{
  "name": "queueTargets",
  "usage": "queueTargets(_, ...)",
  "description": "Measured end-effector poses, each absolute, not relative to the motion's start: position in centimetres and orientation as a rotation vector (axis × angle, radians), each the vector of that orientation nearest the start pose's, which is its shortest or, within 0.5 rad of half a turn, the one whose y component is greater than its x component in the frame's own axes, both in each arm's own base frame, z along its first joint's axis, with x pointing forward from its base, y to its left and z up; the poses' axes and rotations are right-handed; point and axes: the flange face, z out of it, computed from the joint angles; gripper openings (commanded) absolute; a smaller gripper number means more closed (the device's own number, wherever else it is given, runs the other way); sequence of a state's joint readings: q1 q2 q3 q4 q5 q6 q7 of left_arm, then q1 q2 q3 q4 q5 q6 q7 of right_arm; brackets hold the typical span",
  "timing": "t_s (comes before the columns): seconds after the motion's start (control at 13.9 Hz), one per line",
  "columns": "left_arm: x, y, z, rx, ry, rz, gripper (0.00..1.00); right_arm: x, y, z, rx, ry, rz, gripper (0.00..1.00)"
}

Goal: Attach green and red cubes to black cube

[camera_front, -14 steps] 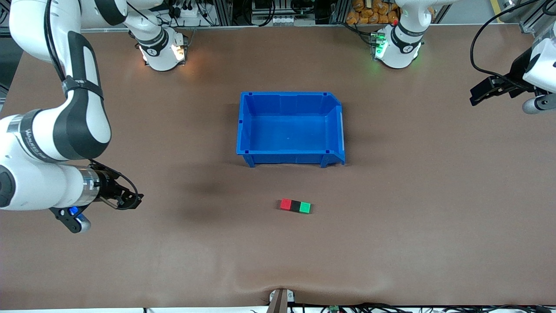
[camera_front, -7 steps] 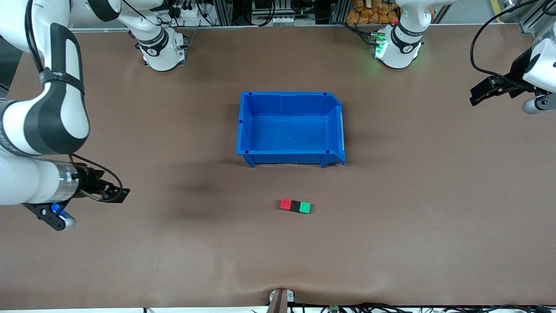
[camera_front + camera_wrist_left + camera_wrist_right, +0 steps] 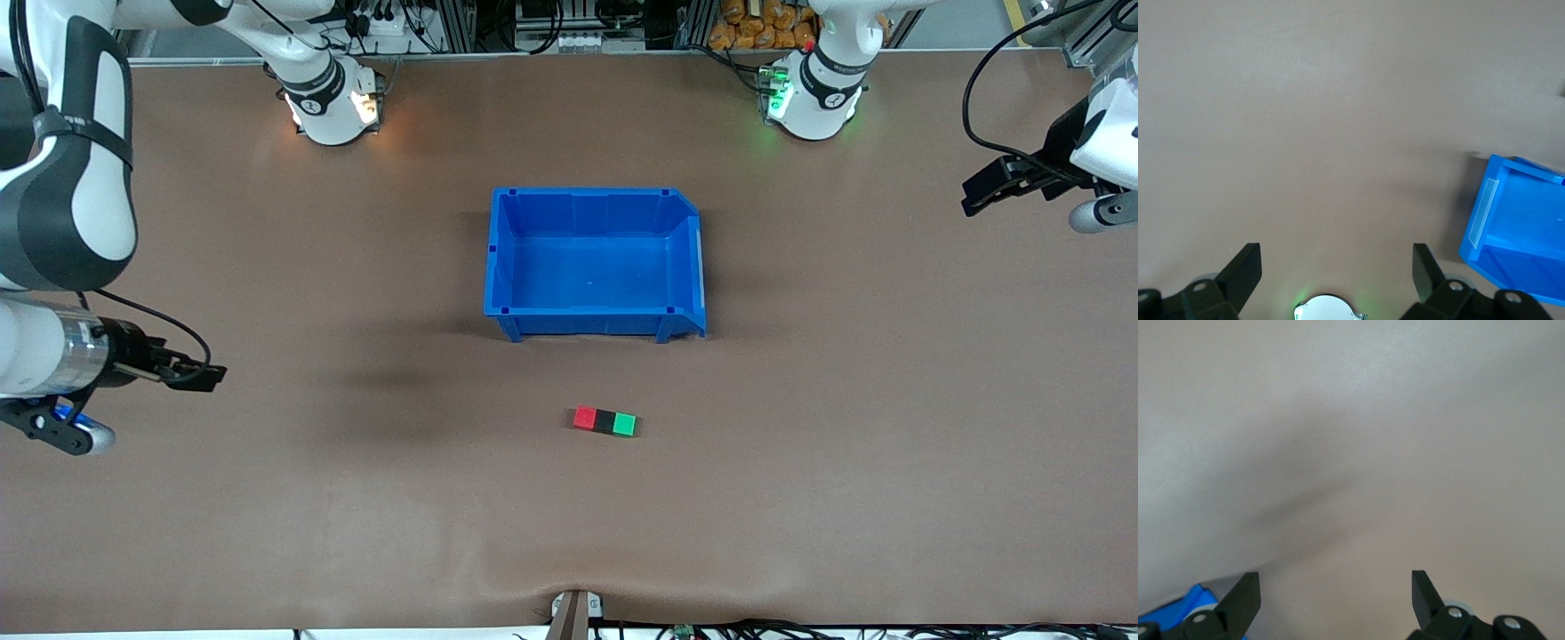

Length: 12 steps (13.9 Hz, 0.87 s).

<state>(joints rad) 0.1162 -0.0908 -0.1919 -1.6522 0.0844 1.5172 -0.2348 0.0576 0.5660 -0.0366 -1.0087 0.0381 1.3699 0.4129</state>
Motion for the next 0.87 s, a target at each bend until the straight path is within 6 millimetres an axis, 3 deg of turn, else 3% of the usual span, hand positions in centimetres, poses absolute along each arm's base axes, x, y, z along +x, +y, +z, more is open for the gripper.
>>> queueTargets(0.5, 51.9, -3.5, 63.0, -3.024, -0.247, 0.045, 1.00, 66.1, 0.2, 55.3, -3.121, 0.374, 0.281, 1.00)
queueTargets(0.87, 51.9, -3.5, 63.0, -3.024, -0.247, 0.045, 1.00, 64.6, -0.6, 57.2, -3.118, 0.350, 0.259, 1.00)
